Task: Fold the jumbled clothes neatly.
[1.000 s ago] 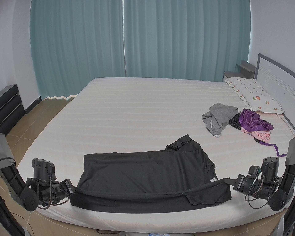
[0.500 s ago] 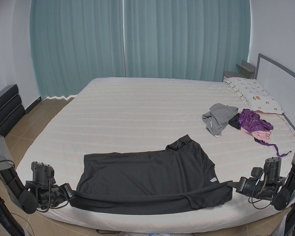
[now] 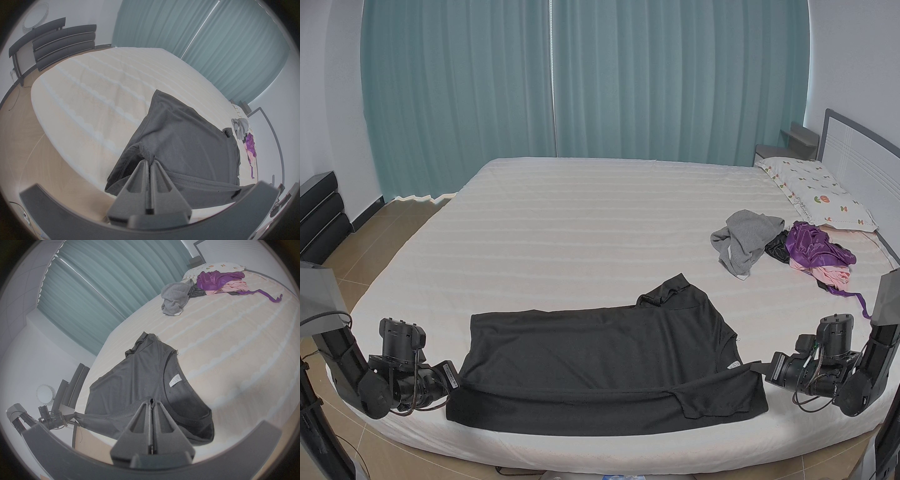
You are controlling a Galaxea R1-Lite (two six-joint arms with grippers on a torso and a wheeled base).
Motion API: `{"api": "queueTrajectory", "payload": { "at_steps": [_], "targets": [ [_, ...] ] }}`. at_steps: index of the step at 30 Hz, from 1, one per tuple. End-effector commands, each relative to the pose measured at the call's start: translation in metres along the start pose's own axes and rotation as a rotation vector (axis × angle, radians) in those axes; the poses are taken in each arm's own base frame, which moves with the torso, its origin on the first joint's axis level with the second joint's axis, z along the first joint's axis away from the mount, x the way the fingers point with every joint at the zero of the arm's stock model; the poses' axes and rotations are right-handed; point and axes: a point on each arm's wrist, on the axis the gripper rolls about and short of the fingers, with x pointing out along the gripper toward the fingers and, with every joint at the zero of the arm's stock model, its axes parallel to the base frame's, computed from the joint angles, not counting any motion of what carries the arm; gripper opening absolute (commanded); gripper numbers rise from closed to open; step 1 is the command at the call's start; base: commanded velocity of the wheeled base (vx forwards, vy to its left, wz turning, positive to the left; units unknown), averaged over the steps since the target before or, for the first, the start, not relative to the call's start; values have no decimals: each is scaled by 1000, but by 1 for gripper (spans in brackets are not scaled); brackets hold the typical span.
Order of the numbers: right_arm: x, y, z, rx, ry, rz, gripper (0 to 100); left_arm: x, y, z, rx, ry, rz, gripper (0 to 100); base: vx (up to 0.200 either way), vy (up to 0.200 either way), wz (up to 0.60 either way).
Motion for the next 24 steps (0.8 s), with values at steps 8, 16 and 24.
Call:
{"api": "queueTrajectory", "payload": {
  "at_steps": [8,16,24],
  "targets": [
    [41,-14,-3,10,41,-60,0,42,-1,1,2,46,35,0,0,0,0],
    [52,-16,-4,8,49,-58,0,56,-1,1,-3,59,46,0,0,0,0],
    [61,-17,-8,5,67,-60,100,60,-2,3,-6,55,44,0,0,0,0]
  ]
}}
